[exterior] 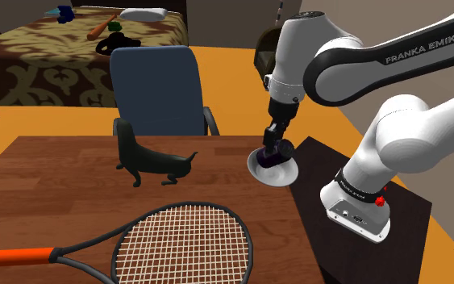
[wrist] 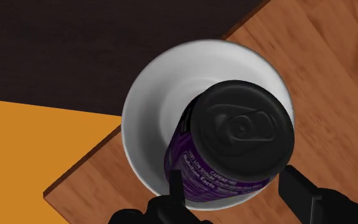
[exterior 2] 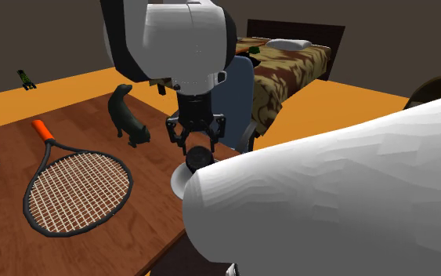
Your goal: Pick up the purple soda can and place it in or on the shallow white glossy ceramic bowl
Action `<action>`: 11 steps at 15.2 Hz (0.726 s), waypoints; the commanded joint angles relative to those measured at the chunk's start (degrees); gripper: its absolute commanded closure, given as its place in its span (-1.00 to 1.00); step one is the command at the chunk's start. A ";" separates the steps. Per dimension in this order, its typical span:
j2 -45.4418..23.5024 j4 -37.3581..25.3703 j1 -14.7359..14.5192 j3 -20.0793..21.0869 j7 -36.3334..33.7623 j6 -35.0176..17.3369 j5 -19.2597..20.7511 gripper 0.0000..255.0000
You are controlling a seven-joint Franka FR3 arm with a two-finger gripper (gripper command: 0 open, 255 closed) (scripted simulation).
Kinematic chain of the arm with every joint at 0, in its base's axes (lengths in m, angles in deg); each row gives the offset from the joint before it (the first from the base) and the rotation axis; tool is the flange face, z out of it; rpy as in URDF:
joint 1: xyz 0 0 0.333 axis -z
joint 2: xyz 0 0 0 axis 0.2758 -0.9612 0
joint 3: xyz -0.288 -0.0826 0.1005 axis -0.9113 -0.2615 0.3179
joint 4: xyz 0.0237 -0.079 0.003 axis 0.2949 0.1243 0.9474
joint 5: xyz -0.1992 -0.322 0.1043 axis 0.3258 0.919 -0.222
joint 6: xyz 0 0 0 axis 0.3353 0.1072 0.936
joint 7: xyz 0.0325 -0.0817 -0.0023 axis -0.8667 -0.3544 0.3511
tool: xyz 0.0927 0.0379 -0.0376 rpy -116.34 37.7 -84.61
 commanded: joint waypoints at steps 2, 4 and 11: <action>-0.01 0.00 0.00 0.00 0.00 -0.04 -0.01 1.00; 0.00 0.00 0.01 -0.01 0.01 -0.03 0.00 -1.00; 3.02 -4.35 0.58 -1.35 -0.14 7.29 1.43 -1.00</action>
